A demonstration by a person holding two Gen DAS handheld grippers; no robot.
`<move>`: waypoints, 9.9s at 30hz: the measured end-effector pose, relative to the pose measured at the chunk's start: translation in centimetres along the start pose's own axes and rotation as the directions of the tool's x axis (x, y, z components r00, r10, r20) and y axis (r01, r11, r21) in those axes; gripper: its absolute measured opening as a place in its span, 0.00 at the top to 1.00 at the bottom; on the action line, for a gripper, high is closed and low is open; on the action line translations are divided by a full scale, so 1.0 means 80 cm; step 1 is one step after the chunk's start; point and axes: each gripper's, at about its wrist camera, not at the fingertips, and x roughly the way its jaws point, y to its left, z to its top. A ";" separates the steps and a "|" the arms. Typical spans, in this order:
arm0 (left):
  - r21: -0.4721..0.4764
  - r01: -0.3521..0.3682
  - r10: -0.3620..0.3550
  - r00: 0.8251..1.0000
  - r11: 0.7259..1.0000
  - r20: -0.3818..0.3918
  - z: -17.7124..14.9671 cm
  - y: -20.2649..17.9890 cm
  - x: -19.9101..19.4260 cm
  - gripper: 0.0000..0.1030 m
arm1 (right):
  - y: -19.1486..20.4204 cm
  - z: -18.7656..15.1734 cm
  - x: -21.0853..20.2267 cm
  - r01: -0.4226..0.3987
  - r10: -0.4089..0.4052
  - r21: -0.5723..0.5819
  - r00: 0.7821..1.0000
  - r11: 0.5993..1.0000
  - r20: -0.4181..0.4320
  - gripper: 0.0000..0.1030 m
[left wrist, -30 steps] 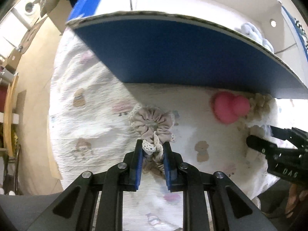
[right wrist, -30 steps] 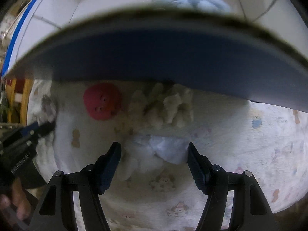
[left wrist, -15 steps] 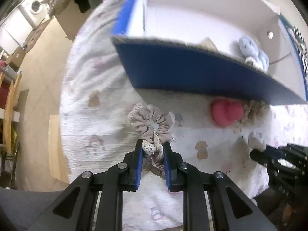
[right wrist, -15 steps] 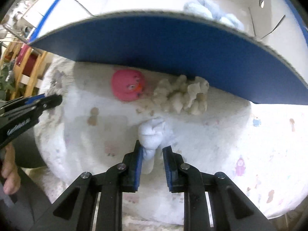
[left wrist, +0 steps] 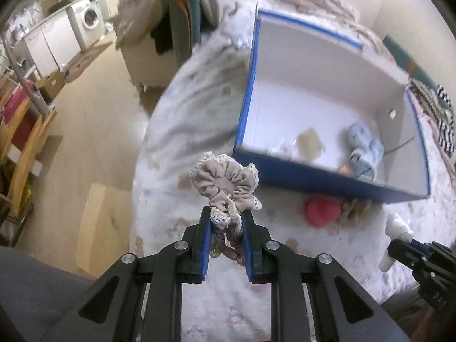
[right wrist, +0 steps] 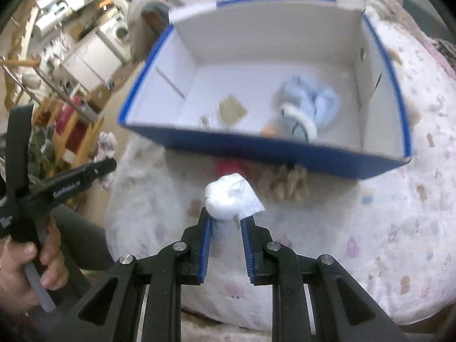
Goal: Organize soft objects
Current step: 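Carry the beige scrunchie with the left tool while the right tool carries the white cloth into the box, then open both tools to release the scrunchie and white cloth in the box, then move both tools back out of the box toward the red heart, then grasp the red heart plush with the left tool while the right tool grasps the cream flower cloth, then carry the red heart and cream flower cloth over the box with both tools, then open both tools to drop the red heart and flower cloth into the box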
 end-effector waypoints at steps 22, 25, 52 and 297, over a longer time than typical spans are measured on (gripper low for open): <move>0.122 0.067 -0.084 0.986 0.990 0.142 0.137 -0.068 -0.019 0.83 | -0.009 0.161 -0.040 -0.027 0.022 0.013 0.964 1.000 0.267 0.78; 0.152 0.075 -0.094 0.988 0.986 0.122 0.149 -0.081 0.002 0.83 | -0.028 0.168 -0.019 -0.044 0.033 0.033 0.965 0.998 0.258 0.78; 0.167 0.123 -0.104 0.988 0.978 -0.118 0.146 -0.117 0.136 0.68 | -0.074 0.168 0.112 -0.069 0.071 0.149 0.997 0.986 -0.007 0.68; 0.235 0.090 -0.087 0.996 0.968 -0.022 0.122 -0.133 0.111 0.35 | -0.091 0.156 0.076 0.041 -0.057 0.165 0.995 0.985 0.088 0.27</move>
